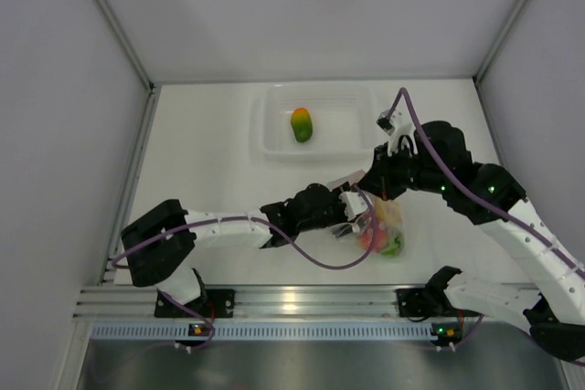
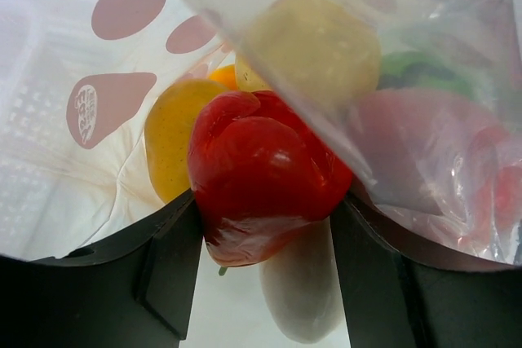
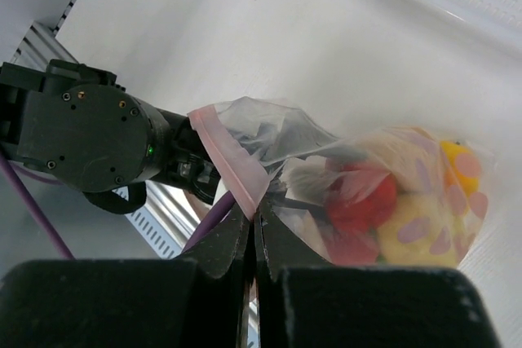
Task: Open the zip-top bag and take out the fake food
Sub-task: Pick up the fake fruit from the zipper food storage bag.
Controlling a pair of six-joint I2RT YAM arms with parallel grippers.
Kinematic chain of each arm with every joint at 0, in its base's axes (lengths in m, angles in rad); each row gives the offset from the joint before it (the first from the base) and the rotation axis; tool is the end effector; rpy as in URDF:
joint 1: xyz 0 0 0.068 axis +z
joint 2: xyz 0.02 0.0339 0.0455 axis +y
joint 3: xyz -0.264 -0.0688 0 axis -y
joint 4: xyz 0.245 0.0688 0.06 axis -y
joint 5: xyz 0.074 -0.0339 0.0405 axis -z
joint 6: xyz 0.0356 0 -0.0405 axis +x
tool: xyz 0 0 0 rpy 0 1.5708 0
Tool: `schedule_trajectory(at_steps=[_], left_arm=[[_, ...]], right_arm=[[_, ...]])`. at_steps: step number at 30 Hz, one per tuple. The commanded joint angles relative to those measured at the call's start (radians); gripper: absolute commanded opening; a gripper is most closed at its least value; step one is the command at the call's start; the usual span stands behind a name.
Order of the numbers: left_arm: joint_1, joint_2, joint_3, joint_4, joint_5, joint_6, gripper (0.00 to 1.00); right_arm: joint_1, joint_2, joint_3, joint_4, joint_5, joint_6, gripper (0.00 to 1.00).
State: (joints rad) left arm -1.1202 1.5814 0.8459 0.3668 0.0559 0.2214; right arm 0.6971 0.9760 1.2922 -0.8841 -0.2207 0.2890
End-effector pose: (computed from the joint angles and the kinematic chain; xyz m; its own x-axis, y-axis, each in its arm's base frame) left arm 0.1493 -0.3131 0.2181 0.0492 0.4017 -0.9144 0.9335 0.3072 0.1852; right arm 0.1314 0.1202 0.4069 -0.6141 -0.1515 -0.7745 -0.6185 0.7019 0.3531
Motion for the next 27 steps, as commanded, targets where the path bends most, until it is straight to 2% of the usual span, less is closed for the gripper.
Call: schedule_trajectory(at_steps=[1,13,24,27], left_arm=[[-0.001,-0.023,0.012,0.050,0.006,-0.057,0.00],[-0.003,-0.150,-0.051,0.052,-0.014,-0.132,0.00],[-0.004,-0.238,-0.117,0.109,-0.045,-0.178,0.00],[-0.004,-0.265,-0.136,0.154,-0.136,-0.212,0.00]], right_arm=[[0.004,0.009,-0.011,0.082,0.029,0.009,0.00],[0.002,0.064,-0.053,0.063,0.302,0.001,0.00],[-0.011,0.058,-0.106,0.115,0.276,0.012,0.00],[-0.011,0.055,-0.146,0.149,0.233,0.019,0.00]])
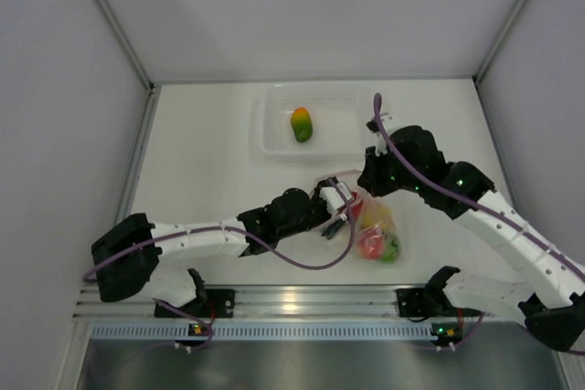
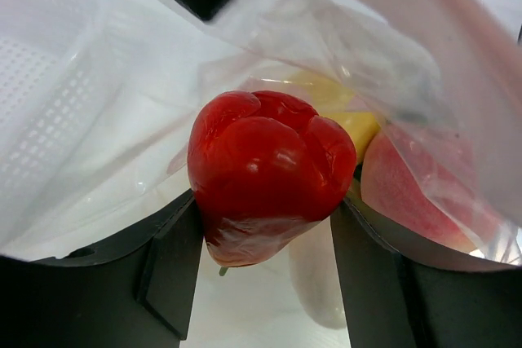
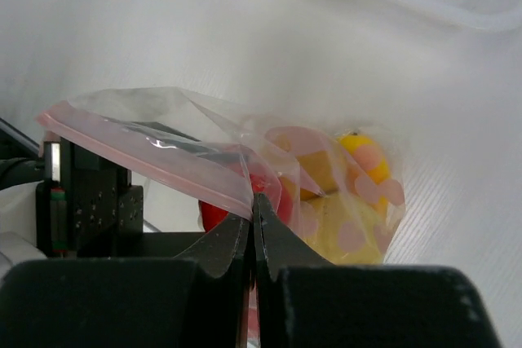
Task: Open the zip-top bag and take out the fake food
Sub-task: Pick up the fake fruit from the zipper food storage bag.
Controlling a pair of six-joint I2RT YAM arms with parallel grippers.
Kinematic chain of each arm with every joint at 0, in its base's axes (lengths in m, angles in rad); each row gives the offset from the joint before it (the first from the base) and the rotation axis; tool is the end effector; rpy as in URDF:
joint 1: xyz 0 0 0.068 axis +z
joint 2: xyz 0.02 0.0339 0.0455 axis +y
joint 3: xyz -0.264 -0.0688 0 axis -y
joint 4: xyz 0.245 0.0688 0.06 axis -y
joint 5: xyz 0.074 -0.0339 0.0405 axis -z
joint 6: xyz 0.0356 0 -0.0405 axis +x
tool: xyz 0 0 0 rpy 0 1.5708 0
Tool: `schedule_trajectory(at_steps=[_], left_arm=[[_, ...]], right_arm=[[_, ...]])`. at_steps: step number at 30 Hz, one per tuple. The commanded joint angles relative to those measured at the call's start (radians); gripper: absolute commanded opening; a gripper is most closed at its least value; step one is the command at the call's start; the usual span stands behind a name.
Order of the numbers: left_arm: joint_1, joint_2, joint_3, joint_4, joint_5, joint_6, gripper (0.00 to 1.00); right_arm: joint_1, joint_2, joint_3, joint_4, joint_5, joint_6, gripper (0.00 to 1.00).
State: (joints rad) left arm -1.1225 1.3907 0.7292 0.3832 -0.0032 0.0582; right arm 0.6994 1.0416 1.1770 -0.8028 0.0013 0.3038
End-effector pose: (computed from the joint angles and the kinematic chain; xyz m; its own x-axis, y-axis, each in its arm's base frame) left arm 0.1337 -0.2778 0.2400 -0.0665 0.2725 -0.9598 0.9053 0.4211 0.0568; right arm 0.1588 0.1335 0.3661 -0.6443 -0.1511 -0.7497 -0.4718 0.8500 0.2342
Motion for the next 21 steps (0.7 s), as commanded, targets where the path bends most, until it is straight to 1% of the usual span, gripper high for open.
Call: schedule_trajectory(at_steps=[1,2,3,8,16,17,19,21], left_arm=[[-0.002,-0.082,-0.025,0.152,-0.099,-0.055,0.00],[-0.002,-0.087,-0.030,0.169,-0.118,-0.087,0.00],[-0.002,-0.094,-0.028,0.180,-0.129,-0.095,0.00],[-0.003,-0.087,-0.020,0.180,-0.213,-0.123,0.00],[-0.003,-0.099,-0.042,0.178,-0.232,-0.143,0.00],[-0.003,-0.085,-0.045,0.178,-0.218,-0.144,0.00],[-0.003,-0.070,-0.044,0.177,-0.192,-0.143,0.00],[-0.003,-0.039,-0.031,0.177,-0.184,-0.153,0.00]], right_arm=[[-0.014,-0.009,-0.040,0.076,0.003,0.012,0.00],[-0.014,-0.012,-0.051,0.086,0.005,0.014,0.00],[-0.014,-0.014,-0.072,0.105,-0.033,0.015,0.00],[-0.014,-0.023,-0.100,0.125,-0.050,0.017,0.00],[-0.014,-0.072,-0.106,0.106,0.074,-0.029,0.00],[-0.014,-0.078,-0.087,0.105,0.066,-0.028,0.00],[-0.015,-0.078,-0.063,0.102,0.004,-0.025,0.00],[-0.015,-0.075,-0.033,0.103,-0.084,-0.022,0.00]])
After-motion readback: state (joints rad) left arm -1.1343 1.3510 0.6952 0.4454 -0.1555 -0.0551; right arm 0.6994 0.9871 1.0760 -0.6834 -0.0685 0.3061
